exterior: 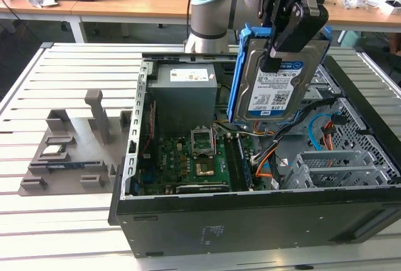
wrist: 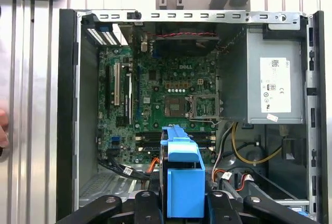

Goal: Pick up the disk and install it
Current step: 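Pick up the disk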

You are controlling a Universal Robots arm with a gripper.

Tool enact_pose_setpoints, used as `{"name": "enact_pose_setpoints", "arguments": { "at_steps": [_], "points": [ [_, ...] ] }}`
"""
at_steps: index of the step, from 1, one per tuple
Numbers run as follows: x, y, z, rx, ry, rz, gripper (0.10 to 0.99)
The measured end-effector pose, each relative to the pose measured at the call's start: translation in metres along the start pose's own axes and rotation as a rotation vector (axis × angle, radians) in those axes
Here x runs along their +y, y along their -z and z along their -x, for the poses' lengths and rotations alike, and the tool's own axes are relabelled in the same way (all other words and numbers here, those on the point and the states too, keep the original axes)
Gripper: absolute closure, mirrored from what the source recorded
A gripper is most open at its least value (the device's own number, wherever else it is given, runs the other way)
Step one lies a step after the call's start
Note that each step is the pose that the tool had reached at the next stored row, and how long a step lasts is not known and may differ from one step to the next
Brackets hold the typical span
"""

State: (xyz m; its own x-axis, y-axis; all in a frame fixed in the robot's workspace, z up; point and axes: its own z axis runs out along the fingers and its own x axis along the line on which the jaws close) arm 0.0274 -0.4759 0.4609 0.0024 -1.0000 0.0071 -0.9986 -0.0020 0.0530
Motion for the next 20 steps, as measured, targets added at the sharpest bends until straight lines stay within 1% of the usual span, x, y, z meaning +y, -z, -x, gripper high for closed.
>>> {"name": "enact_pose_setpoints", "arguments": {
  "at_steps": [3,9,15,16,20],
  "points": [
    [-0.0001,-0.0004,-0.0032,0.0008,0.0,0.0,0.722],
    [-0.0002,-0.0016,-0.0122,0.0032,0.0,0.0,0.722],
    [-0.0003,-0.0025,-0.0187,0.0044,0.0,0.0,0.722],
    [-0.0003,-0.0028,-0.022,0.0047,0.0,0.0,0.722],
    [-0.0004,-0.0033,-0.0309,0.0054,0.0,0.0,0.722]
  ]
}}
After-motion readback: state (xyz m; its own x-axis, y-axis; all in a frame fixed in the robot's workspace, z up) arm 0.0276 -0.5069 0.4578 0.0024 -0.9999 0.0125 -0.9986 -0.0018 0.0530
